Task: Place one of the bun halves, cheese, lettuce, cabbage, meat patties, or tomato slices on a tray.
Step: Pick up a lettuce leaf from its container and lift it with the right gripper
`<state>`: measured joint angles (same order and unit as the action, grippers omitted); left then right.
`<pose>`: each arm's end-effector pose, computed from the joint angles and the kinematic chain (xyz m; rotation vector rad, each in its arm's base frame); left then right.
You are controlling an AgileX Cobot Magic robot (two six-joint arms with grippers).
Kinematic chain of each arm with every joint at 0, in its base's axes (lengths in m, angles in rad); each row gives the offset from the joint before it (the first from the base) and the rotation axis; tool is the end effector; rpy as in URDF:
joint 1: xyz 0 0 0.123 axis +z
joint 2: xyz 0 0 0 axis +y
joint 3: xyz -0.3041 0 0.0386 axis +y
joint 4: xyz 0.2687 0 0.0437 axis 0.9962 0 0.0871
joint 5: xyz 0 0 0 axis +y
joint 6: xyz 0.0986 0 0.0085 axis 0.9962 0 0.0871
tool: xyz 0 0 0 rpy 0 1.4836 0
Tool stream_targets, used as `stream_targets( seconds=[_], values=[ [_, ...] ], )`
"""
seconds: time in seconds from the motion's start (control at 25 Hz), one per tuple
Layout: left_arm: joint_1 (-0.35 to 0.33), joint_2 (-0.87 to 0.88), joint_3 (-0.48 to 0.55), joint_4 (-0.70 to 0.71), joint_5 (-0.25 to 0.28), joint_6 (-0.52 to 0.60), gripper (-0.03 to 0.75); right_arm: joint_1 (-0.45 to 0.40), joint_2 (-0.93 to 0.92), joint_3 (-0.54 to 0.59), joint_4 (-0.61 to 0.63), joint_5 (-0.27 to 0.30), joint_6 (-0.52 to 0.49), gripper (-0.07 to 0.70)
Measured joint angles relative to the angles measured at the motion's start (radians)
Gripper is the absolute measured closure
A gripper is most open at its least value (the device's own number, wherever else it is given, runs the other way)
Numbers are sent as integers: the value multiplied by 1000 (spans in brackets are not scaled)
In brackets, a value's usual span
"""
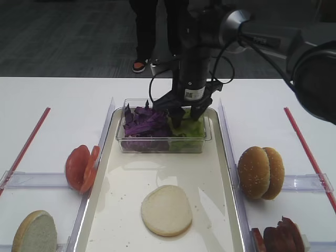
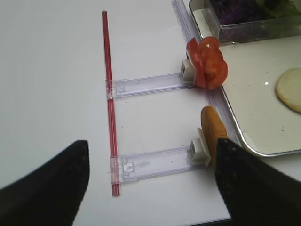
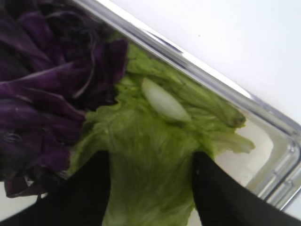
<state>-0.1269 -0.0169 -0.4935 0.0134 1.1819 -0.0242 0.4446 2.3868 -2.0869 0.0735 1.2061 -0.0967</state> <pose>-0.0089 0.0024 0.2712 0.1089 2.1531 -0.0712 0.4778 0.2352 0.1680 -0.7719 2.8998 0.1440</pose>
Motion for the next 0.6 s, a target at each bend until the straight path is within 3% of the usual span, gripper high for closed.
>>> stream_targets(
  seconds=[0.6],
  values=[
    [0,0,0,0,0,0,193,0,20,-2,-16,10,0,290]
  ],
)
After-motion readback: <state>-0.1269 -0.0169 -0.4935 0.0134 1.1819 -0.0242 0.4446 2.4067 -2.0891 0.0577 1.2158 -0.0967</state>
